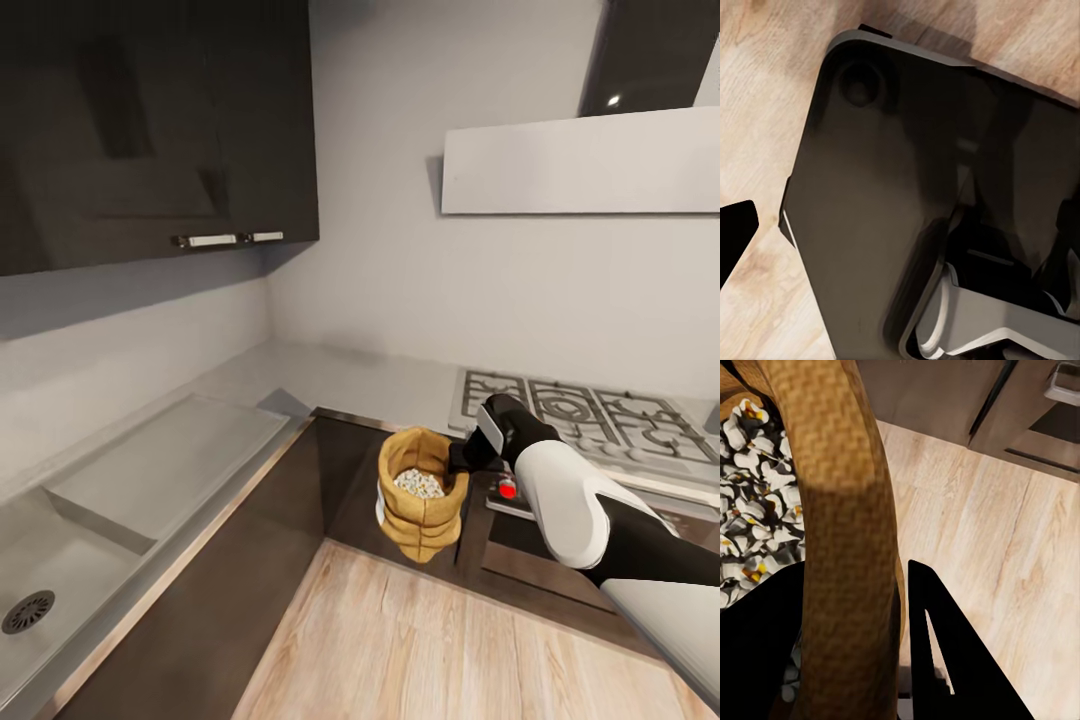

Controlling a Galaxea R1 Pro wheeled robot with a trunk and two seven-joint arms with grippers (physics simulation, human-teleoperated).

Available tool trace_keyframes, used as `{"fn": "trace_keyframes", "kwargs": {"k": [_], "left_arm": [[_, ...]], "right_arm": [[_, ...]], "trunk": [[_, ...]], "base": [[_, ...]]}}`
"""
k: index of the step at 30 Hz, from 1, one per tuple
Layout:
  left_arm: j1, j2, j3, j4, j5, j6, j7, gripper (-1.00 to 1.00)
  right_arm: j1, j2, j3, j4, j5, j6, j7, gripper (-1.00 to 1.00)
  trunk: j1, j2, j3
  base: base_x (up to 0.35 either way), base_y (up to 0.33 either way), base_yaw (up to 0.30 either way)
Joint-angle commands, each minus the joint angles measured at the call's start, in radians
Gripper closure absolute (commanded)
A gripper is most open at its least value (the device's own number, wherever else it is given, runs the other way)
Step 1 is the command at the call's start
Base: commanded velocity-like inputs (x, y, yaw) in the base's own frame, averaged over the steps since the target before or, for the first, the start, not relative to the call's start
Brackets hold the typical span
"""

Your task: In the kitchen, take the popcorn bag from the countertop, put it into the microwave, and heat it until the popcorn is cooked so the cooked popcorn ends up inside the bag.

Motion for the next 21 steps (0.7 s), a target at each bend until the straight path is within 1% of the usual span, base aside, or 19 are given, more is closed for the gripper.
{"fn": "trace_keyframes", "kwargs": {"k": [1,7,11,16,21], "left_arm": [[0.0,-0.001,0.001,0.0,0.004,-0.002,0.002,-1.0],[0.0,-0.001,0.002,0.0,0.004,-0.002,0.002,-1.0],[0.0,-0.001,0.001,-0.002,0.004,-0.002,0.002,-1.0],[0.0,-0.001,0.002,-0.003,0.003,-0.002,0.002,-1.0],[0.0,-0.002,0.0,-0.004,0.001,-0.002,0.002,-1.0]], "right_arm": [[-0.001,0.002,-0.006,-0.001,0.01,0.004,0.006,1.0],[-0.001,0.008,-0.006,0.009,0.001,0.004,0.006,1.0],[-0.001,0.006,-0.006,0.01,0.0,0.003,0.006,1.0],[0.0,0.012,-0.006,0.01,0.0,0.001,0.006,1.0],[-0.001,0.013,-0.006,0.01,0.0,0.001,0.006,1.0]], "trunk": [[0.0,-0.001,0.0],[0.0,-0.001,0.01],[0.0,-0.001,0.016],[0.0,-0.001,0.024],[0.0,-0.001,0.031]], "base": [[0.0,0.0,0.0],[0.0,0.0,0.0],[0.0,0.0,0.0],[0.0,0.0,0.0],[0.0,0.0,0.0]]}}
